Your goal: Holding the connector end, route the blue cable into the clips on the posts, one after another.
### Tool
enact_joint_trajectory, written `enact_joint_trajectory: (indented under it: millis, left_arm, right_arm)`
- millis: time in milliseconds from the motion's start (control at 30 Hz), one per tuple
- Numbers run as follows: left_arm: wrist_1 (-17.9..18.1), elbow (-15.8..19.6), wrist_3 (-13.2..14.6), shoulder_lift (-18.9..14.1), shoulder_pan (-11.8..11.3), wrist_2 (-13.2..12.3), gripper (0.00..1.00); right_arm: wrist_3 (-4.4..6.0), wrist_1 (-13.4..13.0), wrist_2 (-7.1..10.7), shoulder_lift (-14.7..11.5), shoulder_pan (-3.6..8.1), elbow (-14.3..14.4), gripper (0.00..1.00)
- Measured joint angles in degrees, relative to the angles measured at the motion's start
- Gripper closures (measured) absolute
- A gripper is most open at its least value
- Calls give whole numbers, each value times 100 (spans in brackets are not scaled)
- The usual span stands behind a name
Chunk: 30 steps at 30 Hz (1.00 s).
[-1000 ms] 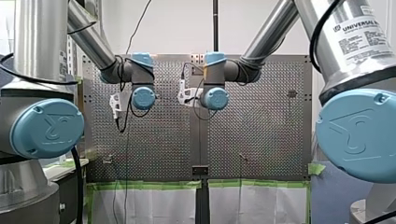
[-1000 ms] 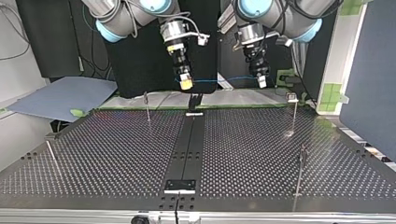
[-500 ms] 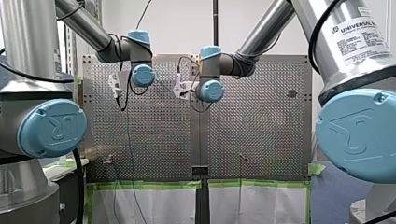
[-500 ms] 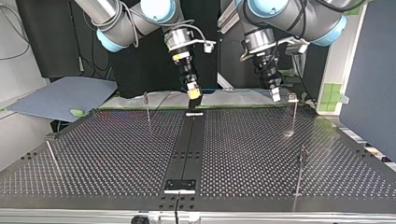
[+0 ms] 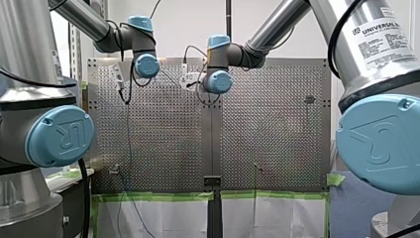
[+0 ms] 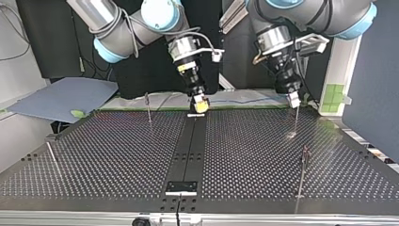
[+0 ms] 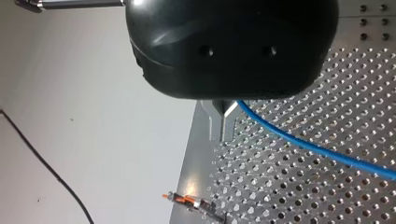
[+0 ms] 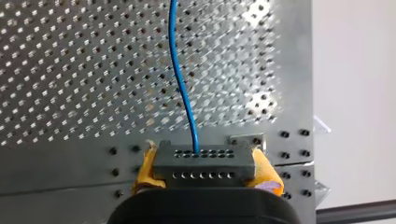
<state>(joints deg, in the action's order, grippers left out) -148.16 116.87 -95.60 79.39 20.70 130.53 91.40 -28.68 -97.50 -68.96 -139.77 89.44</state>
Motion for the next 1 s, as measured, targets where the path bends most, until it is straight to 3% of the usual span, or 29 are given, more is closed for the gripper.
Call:
enact_joint_trajectory:
  millis: [200,467,733,1000]
  left_arm:
    - [-64,-109,-19,10,-125,-105,100]
    - [-239,-353,-58,169,-285,-268,100]
    - [-286,-473,-138,165,-465,-381,100]
    - [-372,-597,-215,160,-712,-519,100]
  right_arm:
    - [16,180,90,5,-8,-347,100]
    - [211,273,313,60,-68,-755,100]
    - [250,485,365,375,-204,-1164,100]
    - [299,509,369,443,-262,-1352,100]
